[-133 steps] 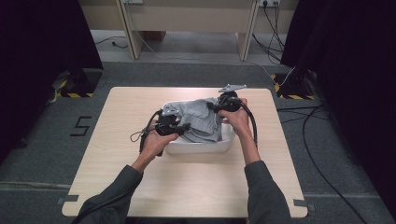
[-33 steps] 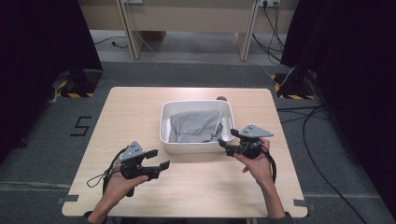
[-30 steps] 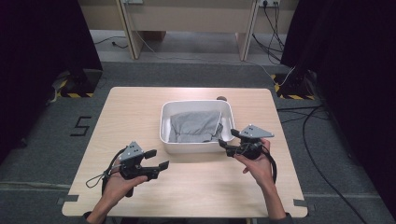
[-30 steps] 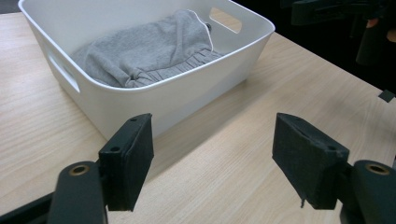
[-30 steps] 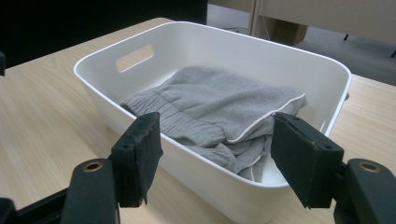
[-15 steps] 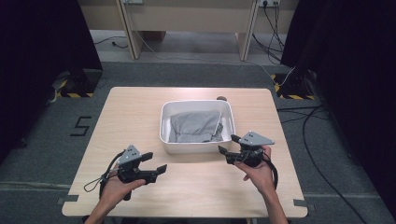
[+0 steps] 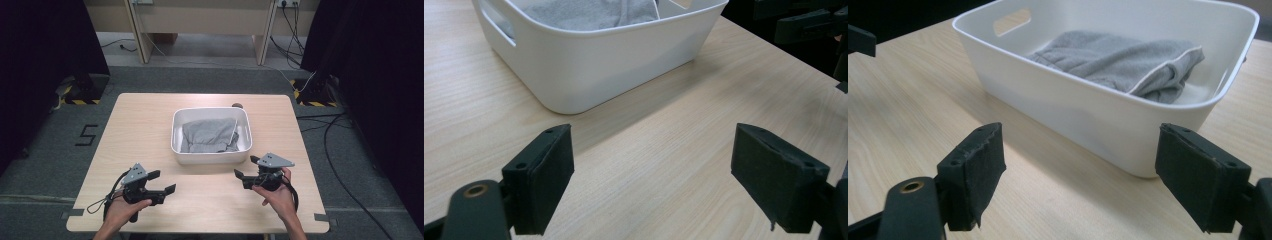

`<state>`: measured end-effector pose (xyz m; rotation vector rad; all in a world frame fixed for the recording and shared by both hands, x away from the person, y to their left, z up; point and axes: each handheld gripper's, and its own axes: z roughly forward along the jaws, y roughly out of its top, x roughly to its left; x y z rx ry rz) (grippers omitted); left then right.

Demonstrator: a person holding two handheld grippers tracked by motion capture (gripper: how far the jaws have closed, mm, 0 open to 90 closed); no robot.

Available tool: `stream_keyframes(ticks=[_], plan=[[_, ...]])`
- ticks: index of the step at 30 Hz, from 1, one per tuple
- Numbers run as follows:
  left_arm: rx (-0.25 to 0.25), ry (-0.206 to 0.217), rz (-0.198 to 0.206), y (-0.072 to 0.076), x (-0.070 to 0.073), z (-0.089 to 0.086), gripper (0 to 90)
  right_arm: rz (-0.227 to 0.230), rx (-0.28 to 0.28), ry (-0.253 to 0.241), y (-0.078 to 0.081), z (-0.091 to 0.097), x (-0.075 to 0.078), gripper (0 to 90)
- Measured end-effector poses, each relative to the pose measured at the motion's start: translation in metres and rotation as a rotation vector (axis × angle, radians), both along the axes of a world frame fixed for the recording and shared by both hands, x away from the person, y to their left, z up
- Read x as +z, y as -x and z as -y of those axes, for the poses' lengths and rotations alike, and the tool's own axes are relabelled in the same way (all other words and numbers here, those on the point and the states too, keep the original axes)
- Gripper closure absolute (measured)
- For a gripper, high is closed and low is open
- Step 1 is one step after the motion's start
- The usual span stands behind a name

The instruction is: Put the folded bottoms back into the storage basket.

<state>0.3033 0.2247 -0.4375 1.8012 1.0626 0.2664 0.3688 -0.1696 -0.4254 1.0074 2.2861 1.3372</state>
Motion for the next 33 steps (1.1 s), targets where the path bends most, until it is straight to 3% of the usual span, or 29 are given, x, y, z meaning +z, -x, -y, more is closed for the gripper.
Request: stream_keyframes(ticks=[10, 24, 33], plan=[[0.019, -0.027, -0.018, 0.006, -0.019, -0.006, 16.9, -0.008, 0.009, 0.015, 0.012, -0.001, -0.01, 22.3], [-0.008, -0.079, -0.047, 0.015, -0.039, -0.002, 16.9, -0.024, 0.025, 0.045, 0.024, -0.004, -0.026, 22.4], [-0.037, -0.14, -0.073, 0.024, -0.051, 0.001, 16.9, -0.058, 0.045, 0.071, 0.037, -0.003, -0.04, 19.4]])
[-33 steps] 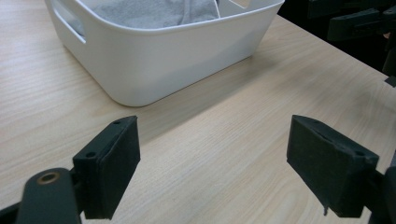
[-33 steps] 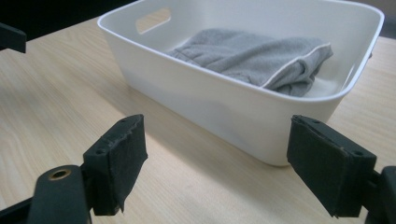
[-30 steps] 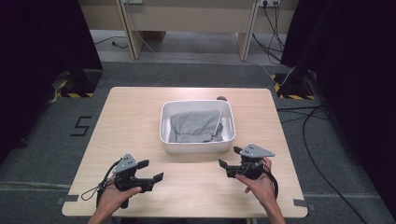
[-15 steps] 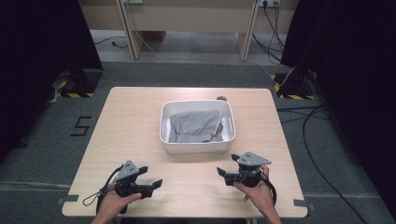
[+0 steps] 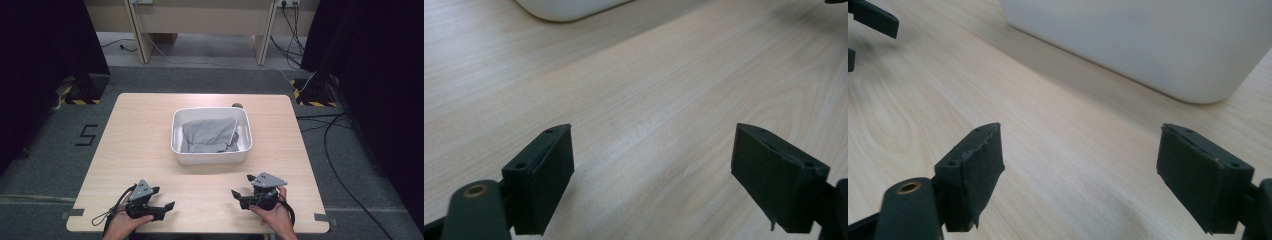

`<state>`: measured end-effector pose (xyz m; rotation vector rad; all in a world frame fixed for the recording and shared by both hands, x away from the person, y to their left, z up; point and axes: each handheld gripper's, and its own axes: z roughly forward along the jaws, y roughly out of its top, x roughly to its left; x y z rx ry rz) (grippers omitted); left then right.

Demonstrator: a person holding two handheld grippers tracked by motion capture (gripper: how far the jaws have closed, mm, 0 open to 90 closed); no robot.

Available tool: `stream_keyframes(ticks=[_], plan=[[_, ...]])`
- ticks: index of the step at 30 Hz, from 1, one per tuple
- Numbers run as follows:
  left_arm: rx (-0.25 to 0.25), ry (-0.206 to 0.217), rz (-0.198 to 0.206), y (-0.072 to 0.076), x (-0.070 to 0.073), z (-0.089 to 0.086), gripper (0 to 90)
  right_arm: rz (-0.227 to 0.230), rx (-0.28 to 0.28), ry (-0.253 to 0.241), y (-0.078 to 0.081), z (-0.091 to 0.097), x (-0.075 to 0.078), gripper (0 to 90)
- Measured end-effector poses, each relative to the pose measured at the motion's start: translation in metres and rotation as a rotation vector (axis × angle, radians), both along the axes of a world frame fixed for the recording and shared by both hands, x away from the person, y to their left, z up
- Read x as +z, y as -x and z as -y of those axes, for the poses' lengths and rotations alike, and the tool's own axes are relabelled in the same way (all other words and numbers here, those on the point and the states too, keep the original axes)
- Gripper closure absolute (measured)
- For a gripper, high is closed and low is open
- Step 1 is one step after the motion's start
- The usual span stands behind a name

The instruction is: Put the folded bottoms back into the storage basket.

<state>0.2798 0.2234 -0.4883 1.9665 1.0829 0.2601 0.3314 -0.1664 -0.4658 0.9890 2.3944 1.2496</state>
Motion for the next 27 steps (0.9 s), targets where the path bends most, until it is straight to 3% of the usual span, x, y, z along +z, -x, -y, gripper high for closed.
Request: stream_keyframes(ticks=[8, 21, 27], plan=[[-0.015, -0.042, -0.004, 0.007, -0.005, 0.001, 16.4, -0.013, 0.003, 0.045, 0.01, 0.0, -0.008, 15.6], [-0.001, -0.039, 0.001, 0.018, -0.008, -0.001, 16.1, -0.049, -0.01, 0.106, 0.023, 0.0, -0.015, 16.0], [0.0, -0.04, 0.008, 0.024, -0.008, 0.0, 16.0, -0.053, -0.012, 0.111, 0.025, 0.002, -0.017, 16.0]])
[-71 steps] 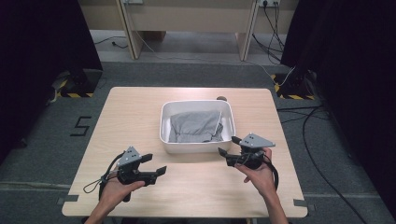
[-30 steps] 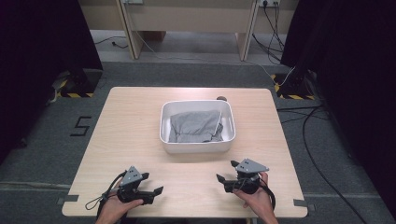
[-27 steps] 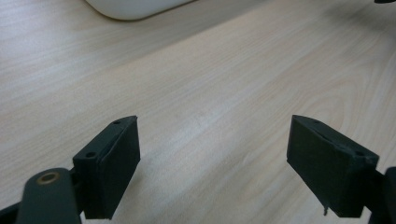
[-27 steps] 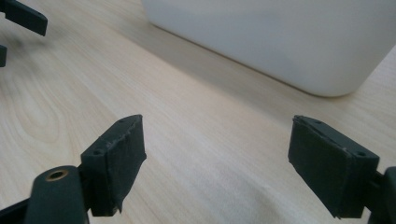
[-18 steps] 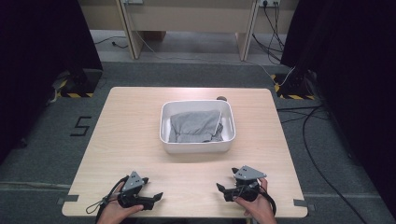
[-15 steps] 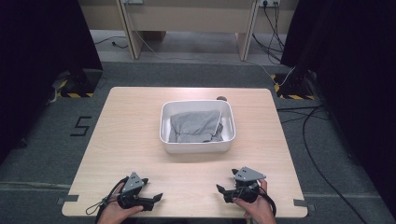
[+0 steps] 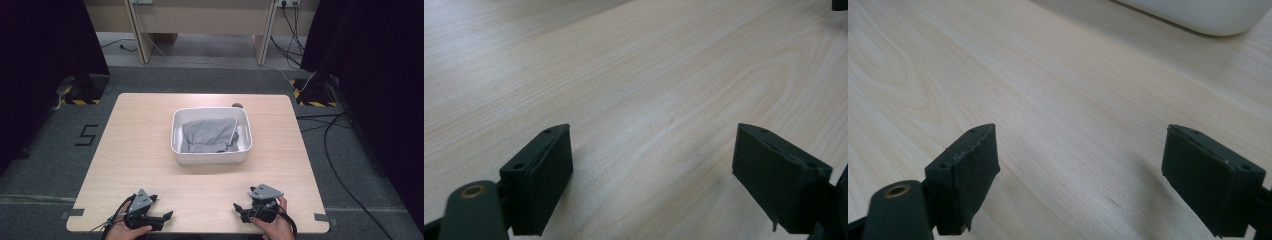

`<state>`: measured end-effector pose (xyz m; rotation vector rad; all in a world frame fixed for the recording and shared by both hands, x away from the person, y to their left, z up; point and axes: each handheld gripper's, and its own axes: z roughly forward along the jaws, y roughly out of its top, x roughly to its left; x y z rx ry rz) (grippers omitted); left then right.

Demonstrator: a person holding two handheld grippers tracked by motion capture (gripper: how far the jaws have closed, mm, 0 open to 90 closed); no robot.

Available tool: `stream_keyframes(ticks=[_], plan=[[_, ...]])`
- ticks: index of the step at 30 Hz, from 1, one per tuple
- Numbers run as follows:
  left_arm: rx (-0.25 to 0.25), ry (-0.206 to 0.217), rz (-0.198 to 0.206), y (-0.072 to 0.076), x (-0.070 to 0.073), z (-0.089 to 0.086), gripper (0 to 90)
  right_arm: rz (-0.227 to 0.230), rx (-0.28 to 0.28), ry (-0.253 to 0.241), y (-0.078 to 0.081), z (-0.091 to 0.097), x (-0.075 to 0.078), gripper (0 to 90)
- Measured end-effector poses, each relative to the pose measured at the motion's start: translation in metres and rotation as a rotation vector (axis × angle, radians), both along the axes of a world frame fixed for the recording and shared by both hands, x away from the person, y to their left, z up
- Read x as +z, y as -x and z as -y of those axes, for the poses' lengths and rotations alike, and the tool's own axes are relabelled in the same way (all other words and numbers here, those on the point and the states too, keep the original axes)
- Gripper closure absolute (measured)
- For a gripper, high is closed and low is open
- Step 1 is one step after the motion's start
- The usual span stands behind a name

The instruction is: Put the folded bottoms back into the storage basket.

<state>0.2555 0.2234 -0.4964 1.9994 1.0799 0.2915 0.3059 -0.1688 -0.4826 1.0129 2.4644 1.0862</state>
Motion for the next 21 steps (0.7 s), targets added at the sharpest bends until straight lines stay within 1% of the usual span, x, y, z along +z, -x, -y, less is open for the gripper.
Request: stream_keyframes(ticks=[5, 7, 8, 9, 10, 11, 14, 21], plan=[[-0.001, -0.009, 0.025, 0.006, -0.002, 0.0, 15.6, -0.024, -0.017, 0.029, 0.003, 0.003, -0.004, 15.3], [-0.005, -0.019, 0.044, 0.008, -0.004, 0.001, 15.3, -0.008, -0.017, 0.035, 0.006, 0.003, -0.006, 14.7], [-0.005, -0.019, 0.044, 0.008, -0.004, 0.001, 15.3, -0.008, -0.017, 0.035, 0.006, 0.003, -0.006, 14.7], [-0.016, -0.054, 0.067, 0.01, -0.005, 0.003, 15.3, -0.002, -0.02, 0.022, 0.009, 0.002, -0.007, 14.2], [-0.016, -0.054, 0.067, 0.01, -0.005, 0.003, 14.9, -0.002, -0.02, 0.022, 0.009, 0.002, -0.007, 14.2], [-0.018, -0.066, 0.076, 0.011, -0.005, 0.005, 13.8, 0.005, -0.021, 0.017, 0.01, 0.003, -0.008, 14.1], [-0.019, -0.066, 0.075, 0.011, -0.005, 0.005, 13.7, 0.016, -0.014, 0.009, 0.012, 0.003, -0.009, 13.8], [-0.022, -0.062, 0.079, 0.01, -0.006, 0.004, 13.0, 0.023, -0.009, 0.006, 0.013, 0.003, -0.01, 13.3]])
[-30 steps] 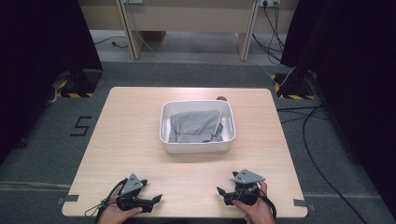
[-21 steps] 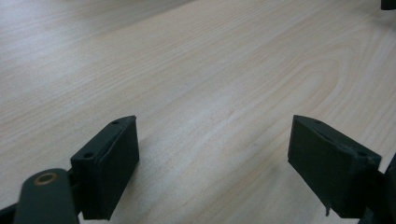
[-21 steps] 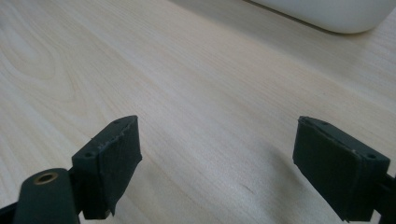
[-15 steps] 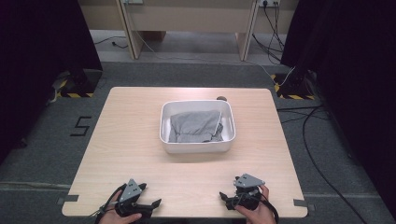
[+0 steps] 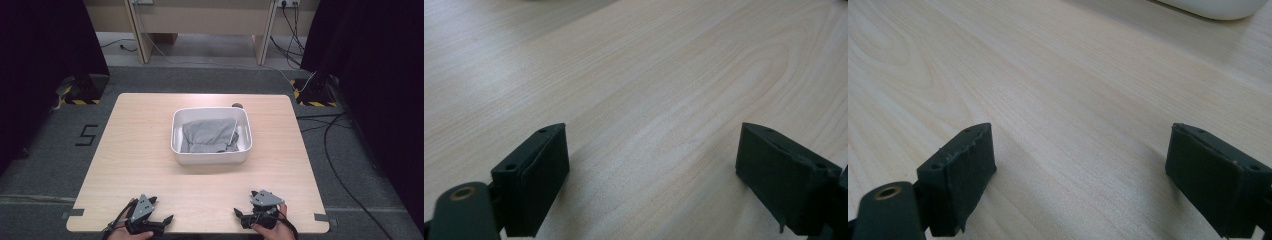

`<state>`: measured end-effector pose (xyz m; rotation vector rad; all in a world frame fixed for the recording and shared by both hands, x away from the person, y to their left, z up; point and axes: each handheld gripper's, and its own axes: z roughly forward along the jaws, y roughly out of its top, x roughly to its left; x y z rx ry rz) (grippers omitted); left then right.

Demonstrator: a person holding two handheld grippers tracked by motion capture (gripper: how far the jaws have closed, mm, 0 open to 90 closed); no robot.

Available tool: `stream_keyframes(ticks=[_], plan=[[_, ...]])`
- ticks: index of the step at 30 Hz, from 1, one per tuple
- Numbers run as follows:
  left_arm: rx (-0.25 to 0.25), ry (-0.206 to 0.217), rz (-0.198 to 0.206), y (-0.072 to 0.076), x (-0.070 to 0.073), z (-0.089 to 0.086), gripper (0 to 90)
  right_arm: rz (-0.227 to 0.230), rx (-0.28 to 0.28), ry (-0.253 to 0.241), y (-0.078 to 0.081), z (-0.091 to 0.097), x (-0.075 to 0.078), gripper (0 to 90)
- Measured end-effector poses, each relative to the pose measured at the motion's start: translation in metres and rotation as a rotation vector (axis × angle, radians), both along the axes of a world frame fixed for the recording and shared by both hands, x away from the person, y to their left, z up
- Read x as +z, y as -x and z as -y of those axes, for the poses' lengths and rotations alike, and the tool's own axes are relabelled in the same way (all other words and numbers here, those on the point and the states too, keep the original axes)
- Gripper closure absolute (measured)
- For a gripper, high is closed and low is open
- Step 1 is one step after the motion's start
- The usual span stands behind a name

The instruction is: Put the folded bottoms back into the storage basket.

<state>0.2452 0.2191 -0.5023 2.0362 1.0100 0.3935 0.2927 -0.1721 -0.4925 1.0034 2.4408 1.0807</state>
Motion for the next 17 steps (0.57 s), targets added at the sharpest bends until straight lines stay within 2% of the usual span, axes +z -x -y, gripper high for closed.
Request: stream_keyframes(ticks=[17], plan=[[-0.002, -0.004, -0.003, -0.0004, 0.0004, 0.0001, 13.0, 0.0, 0.0, -0.004, 0.0001, -0.0003, -0.0003, 13.2]])
